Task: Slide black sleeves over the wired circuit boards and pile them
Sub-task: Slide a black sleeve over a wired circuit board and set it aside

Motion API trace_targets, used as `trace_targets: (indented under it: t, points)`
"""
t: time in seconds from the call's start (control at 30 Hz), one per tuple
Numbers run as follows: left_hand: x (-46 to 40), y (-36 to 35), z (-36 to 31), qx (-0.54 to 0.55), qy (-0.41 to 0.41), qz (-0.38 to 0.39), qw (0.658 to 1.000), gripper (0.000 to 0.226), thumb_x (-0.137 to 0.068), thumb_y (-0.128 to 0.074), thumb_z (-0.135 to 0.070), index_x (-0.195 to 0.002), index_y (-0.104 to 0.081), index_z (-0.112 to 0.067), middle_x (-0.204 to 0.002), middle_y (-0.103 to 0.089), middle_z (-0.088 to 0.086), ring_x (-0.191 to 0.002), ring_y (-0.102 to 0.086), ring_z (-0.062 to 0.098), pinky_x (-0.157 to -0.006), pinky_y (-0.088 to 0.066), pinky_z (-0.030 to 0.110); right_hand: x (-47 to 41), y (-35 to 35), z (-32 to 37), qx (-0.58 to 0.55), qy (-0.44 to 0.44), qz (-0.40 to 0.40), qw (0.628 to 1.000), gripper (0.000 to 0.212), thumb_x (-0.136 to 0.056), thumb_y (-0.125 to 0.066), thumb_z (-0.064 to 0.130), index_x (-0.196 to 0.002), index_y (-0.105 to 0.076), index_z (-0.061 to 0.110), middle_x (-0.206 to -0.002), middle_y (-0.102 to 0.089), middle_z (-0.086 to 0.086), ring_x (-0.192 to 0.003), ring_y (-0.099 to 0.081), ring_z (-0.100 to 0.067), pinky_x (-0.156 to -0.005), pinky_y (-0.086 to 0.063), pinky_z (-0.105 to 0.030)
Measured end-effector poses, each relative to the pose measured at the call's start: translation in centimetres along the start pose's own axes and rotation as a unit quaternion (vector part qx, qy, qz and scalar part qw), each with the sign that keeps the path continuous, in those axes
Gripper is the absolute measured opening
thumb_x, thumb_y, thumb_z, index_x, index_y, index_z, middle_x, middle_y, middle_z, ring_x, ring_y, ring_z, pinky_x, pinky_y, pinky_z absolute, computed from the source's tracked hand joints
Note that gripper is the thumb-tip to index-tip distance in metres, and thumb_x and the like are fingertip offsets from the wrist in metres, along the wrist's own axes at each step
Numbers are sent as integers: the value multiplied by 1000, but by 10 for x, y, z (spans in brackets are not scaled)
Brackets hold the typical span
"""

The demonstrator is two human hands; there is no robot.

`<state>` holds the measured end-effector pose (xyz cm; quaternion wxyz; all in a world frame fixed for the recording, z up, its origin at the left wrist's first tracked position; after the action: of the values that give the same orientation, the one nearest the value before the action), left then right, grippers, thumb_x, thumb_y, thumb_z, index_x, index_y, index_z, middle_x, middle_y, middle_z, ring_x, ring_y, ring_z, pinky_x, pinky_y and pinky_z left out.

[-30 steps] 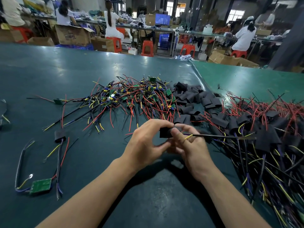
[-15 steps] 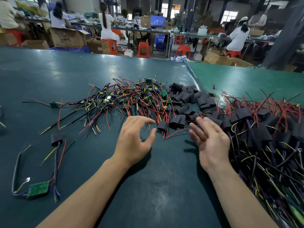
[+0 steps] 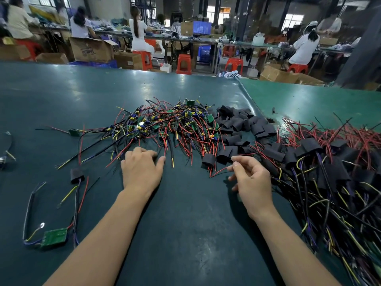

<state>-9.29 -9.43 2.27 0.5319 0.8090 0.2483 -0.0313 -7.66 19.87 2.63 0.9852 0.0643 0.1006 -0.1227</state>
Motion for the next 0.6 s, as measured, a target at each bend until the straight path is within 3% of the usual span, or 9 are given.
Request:
trace_targets:
  t: [0.2,0.33,0.5,0.6]
  points:
    - [-3,3,-13,29,-15,-4,999,29,-90,-62,-51,-97,-78,-27,-101,-62,3,-103,-55,28,-87,-43,41,1,-3,0,8,9,12,1000,22,-97,-56,8,-89,-66,25,-71,-70,7,-59,-61,-3,-49,-44,-14]
    - [5,7,-29,33,-43,-25,998,37,-84,-61,-63,-80,-75,-30,-89,-60,-3,-92,-57,21,-77,-47,34,0,-5,0,15,10,18,1000,22,-96,-57,8,-87,-68,24,-69,-70,9,-60,-61,-1,-50,-44,-13]
    - [5,1,-33,-18,-36,-10,999,27,-95,-54,-37,-90,-72,-18,-97,-60,2,-87,-59,27,-68,-37,31,0,-4,0,17,13,20,1000,21,-96,-57,7,-87,-70,22,-68,-69,7,-60,-61,-1,-50,-44,-13]
    - [8,15,-22,61,28,-43,997,25,-98,-50,-32,-95,-66,-13,-101,-63,6,-86,-58,31,-71,-36,33,-1,-5,0,19,17,19,999,21,-96,-57,7,-87,-70,22,-68,-68,6,-59,-60,-2,-49,-44,-14]
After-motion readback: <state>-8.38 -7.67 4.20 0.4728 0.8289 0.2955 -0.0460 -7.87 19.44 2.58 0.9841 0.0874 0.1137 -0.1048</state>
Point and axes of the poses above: each hand's wrist, its own x-axis away from the middle knuckle, its own y-axis out of the back of the hand, z = x × y, the point moved 9 cm from there along -x, towards the middle knuckle
